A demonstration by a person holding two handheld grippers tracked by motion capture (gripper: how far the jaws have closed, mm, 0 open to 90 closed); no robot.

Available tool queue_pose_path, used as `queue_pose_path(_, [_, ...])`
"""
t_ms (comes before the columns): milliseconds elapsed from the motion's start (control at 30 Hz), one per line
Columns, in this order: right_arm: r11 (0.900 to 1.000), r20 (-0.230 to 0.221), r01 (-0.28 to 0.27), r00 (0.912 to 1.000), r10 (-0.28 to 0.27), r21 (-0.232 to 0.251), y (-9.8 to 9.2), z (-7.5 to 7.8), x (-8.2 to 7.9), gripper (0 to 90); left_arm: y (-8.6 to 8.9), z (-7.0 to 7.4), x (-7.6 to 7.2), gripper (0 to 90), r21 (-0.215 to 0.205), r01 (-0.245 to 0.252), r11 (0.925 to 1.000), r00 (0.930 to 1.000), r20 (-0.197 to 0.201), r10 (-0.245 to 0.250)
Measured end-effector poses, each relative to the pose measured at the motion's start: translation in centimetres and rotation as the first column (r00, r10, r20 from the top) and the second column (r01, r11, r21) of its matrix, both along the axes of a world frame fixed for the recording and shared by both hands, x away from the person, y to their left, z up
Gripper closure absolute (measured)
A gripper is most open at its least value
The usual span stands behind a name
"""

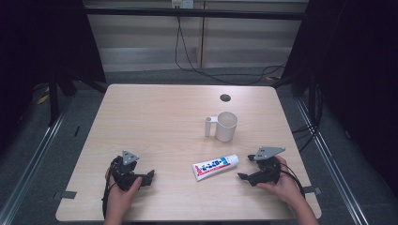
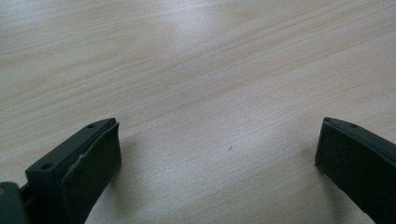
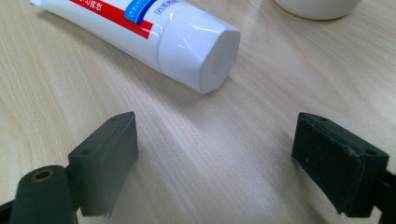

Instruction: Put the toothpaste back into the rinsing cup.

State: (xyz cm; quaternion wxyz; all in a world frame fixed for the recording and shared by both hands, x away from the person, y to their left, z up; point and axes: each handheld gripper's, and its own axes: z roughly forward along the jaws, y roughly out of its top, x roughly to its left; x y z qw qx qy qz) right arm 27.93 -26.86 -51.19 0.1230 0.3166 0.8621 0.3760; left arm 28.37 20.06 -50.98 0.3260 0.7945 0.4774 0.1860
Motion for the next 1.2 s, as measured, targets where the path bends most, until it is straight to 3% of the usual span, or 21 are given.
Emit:
queue_pose_path(300, [1.000, -0.002, 0.009, 1.0000, -0.009, 0.002, -0.1, 0.0, 0.0, 14.7, 0.0, 0.0, 0.0, 0.0, 0.003, 0.002, 1.0000, 1.0000, -0.001, -0.002])
queue_pose_path(433, [0.997, -0.035, -0.015, 0.9993, 0.012, -0.073, 0.1, 0.8, 0.3, 19.8, 0.0, 0.0, 0.0, 0.0, 0.004, 0.002, 1.0000, 1.0000, -0.002, -0.002])
queue_pose_path(533, [0.982, -0.050, -0.071, 0.9968, 0.063, -0.174, 0.5, 2.3, 0.5, 22.4, 0.0, 0.0, 0.0, 0.0, 0.004, 0.002, 1.0000, 1.0000, 0.000, -0.002])
queue_pose_path(667, [0.969, -0.069, -0.132, 0.9904, 0.120, -0.209, 1.2, 4.1, 0.9, 22.4, 0.0, 0.0, 0.0, 0.0, 0.003, 0.002, 1.0000, 1.0000, 0.000, -0.002])
queue_pose_path(733, [0.953, -0.066, -0.171, 0.9850, 0.159, -0.251, 1.8, 5.0, 1.2, 22.4, 0.0, 0.0, 0.0, 0.0, 0.001, 0.000, 1.0000, 1.0000, -0.001, 0.000])
queue_pose_path(867, [0.930, -0.071, -0.228, 0.9736, 0.217, -0.288, 3.3, 6.4, 1.8, 21.4, 0.0, 0.0, 0.0, 0.0, 0.001, 0.001, 1.0000, 1.0000, 0.000, -0.001])
queue_pose_path(900, [0.926, -0.072, -0.243, 0.9701, 0.232, -0.288, 3.6, 6.5, 1.9, 21.4, 0.0, 0.0, 0.0, 0.0, 0.003, 0.001, 1.0000, 1.0000, -0.002, -0.001])
queue_pose_path(1200, [0.858, -0.125, -0.340, 0.9404, 0.316, -0.386, 7.1, 7.8, 3.0, 22.4, 0.0, 0.0, 0.0, 0.0, 0.001, 0.000, 1.0000, 1.0000, -0.002, 0.000])
